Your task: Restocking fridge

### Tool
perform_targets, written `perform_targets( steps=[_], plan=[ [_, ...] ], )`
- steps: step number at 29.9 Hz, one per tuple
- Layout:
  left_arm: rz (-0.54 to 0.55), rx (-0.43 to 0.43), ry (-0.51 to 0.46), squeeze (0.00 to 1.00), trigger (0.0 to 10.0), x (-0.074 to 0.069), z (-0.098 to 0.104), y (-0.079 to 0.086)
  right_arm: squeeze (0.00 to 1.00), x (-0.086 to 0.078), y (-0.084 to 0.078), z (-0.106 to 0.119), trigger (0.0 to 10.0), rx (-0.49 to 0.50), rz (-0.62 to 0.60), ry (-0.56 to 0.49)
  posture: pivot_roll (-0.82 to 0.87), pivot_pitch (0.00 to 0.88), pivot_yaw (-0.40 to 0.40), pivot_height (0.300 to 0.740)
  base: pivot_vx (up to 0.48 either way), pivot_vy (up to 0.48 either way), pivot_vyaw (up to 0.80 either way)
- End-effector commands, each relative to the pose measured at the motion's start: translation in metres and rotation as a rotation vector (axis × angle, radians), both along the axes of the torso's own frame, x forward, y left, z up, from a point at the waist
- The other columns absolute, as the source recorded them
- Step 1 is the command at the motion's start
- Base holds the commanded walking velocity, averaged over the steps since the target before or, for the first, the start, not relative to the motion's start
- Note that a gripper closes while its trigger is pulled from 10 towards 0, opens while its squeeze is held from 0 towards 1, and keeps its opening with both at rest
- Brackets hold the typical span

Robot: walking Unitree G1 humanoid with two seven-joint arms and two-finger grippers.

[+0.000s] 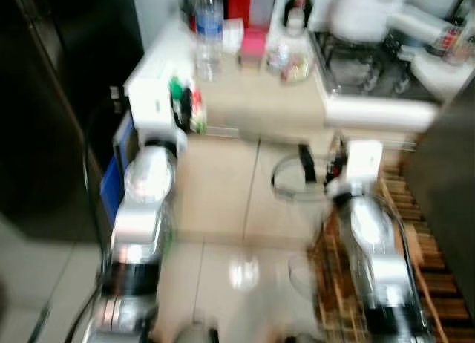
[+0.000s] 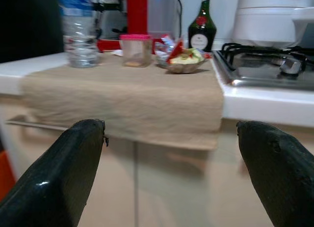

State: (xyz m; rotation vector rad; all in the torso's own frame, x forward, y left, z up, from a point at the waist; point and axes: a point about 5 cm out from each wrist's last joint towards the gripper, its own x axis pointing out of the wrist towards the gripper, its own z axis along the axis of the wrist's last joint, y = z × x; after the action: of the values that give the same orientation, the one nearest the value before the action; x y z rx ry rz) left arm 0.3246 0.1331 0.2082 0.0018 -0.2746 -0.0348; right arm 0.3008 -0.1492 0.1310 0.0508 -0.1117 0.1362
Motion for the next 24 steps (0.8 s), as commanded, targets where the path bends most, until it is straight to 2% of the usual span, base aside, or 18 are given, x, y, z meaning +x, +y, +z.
perform_targets(
  steps=[1,7,10,14,24],
  plan=[
    [-0.009,0.010,0.019,0.00,10.0,0.001,-0.004,-0.004,0.00,0.001,-0.004,-0.001,10.0,-0.008,-0.014,0.002,0.00,0.000,0.031,0.740,-0.349,0.000,0.00],
    [-0.016,0.018,0.030,0.00,10.0,-0.002,-0.008,-0.007,0.00,-0.003,-0.001,-0.003,10.0,-0.015,0.001,0.013,0.00,0.000,0.022,0.740,-0.342,0.000,0.00],
    [-0.039,-0.003,0.035,0.00,10.0,-0.005,-0.011,-0.009,0.00,-0.005,-0.002,-0.007,10.0,-0.025,0.007,0.026,0.00,0.000,0.020,0.740,0.000,0.000,0.00],
    [-0.042,0.018,0.034,0.00,10.0,-0.007,-0.012,-0.008,0.00,-0.005,-0.004,-0.009,10.0,-0.027,0.004,0.036,0.00,0.000,0.021,0.740,0.000,0.000,0.00],
    [-0.052,0.007,0.040,0.00,10.0,-0.009,-0.017,-0.016,0.00,-0.012,-0.007,-0.009,10.0,-0.059,0.017,0.050,-0.04,0.000,0.014,0.740,0.000,-0.480,0.00]
  ],
)
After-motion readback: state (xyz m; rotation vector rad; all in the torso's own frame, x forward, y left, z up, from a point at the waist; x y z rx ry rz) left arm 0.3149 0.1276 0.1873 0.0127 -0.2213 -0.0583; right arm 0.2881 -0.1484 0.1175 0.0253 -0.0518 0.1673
